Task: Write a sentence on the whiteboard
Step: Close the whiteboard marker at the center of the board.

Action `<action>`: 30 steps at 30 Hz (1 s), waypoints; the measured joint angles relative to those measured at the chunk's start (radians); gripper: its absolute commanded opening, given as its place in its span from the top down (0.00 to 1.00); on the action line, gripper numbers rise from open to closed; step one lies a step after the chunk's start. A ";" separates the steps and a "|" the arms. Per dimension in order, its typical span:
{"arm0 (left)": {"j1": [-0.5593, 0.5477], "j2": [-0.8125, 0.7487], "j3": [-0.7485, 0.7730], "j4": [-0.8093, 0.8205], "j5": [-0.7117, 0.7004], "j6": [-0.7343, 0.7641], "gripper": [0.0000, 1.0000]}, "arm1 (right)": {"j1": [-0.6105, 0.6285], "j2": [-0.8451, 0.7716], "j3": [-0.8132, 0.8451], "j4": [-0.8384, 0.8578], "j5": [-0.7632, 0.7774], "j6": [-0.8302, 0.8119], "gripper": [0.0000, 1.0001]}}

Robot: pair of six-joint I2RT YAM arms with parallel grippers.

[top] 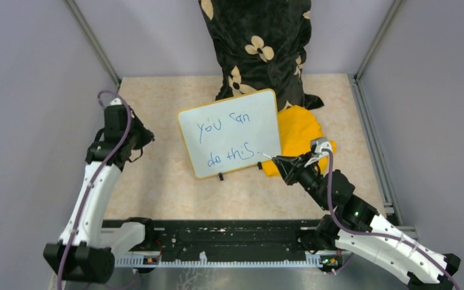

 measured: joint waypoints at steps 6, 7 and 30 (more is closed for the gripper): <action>0.000 -0.191 0.003 0.211 0.224 -0.003 1.00 | 0.002 0.158 0.133 0.133 -0.007 -0.042 1.00; 0.000 -0.204 0.003 0.261 0.270 -0.010 1.00 | 0.007 0.182 0.146 0.172 -0.006 -0.054 1.00; -0.079 -0.220 -0.102 1.097 0.837 -0.586 1.00 | 0.616 1.040 0.289 1.622 0.212 -1.450 1.00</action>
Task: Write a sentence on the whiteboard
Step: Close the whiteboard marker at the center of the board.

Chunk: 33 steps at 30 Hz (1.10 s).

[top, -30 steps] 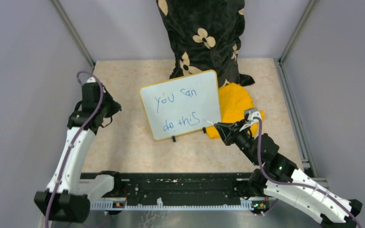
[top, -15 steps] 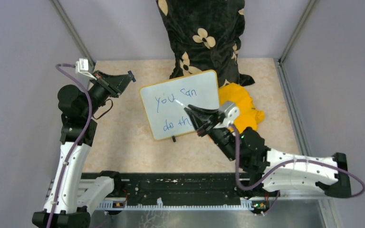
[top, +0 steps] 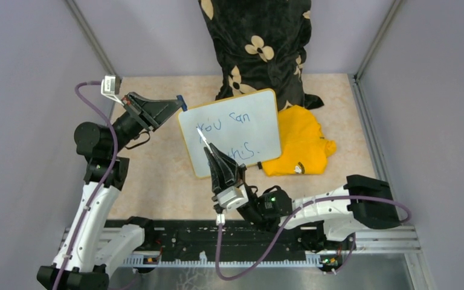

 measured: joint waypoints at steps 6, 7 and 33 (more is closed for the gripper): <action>-0.071 -0.002 0.012 -0.002 -0.010 -0.076 1.00 | 0.001 0.039 0.000 0.064 -0.045 -0.163 1.00; -0.080 0.000 0.016 -0.001 -0.015 -0.086 1.00 | 0.001 0.039 0.000 0.066 -0.048 -0.175 1.00; -0.147 -0.031 0.082 -0.049 -0.127 -0.116 1.00 | 0.016 -0.029 0.047 0.068 -0.085 -0.079 1.00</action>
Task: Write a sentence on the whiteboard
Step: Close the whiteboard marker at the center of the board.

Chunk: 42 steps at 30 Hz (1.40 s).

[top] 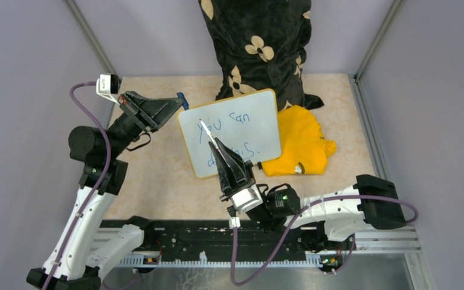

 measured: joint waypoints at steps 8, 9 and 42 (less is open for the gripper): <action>-0.013 0.004 -0.007 0.000 0.006 -0.001 1.00 | 0.005 0.006 0.002 0.000 -0.006 0.013 1.00; -0.014 0.005 -0.008 0.000 0.007 -0.001 1.00 | 0.006 0.006 0.002 0.000 -0.006 0.014 1.00; -0.072 0.001 -0.053 0.001 0.015 -0.005 1.00 | 0.012 0.024 0.008 0.001 -0.006 0.013 1.00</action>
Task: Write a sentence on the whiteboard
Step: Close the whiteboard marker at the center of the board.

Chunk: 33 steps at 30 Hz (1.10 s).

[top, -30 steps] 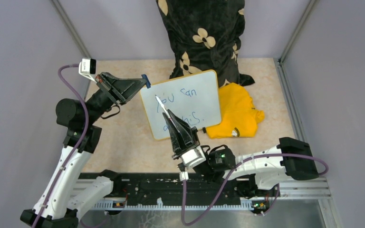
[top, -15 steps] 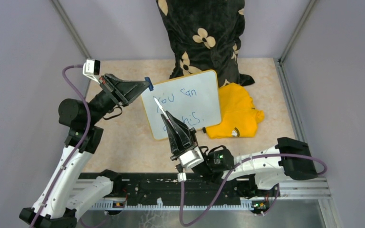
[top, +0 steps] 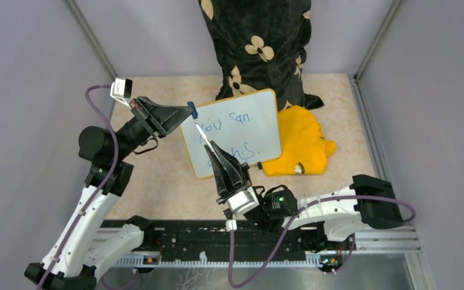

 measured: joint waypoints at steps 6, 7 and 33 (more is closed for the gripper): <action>-0.005 -0.010 -0.001 0.000 0.000 0.000 1.00 | 0.000 0.001 0.012 0.000 0.000 0.000 1.00; -0.005 -0.012 -0.001 0.000 0.000 0.000 1.00 | 0.000 0.001 0.012 0.000 0.000 0.000 1.00; -0.011 -0.031 -0.017 0.032 0.000 0.000 1.00 | 0.000 0.001 0.013 0.000 0.000 -0.002 1.00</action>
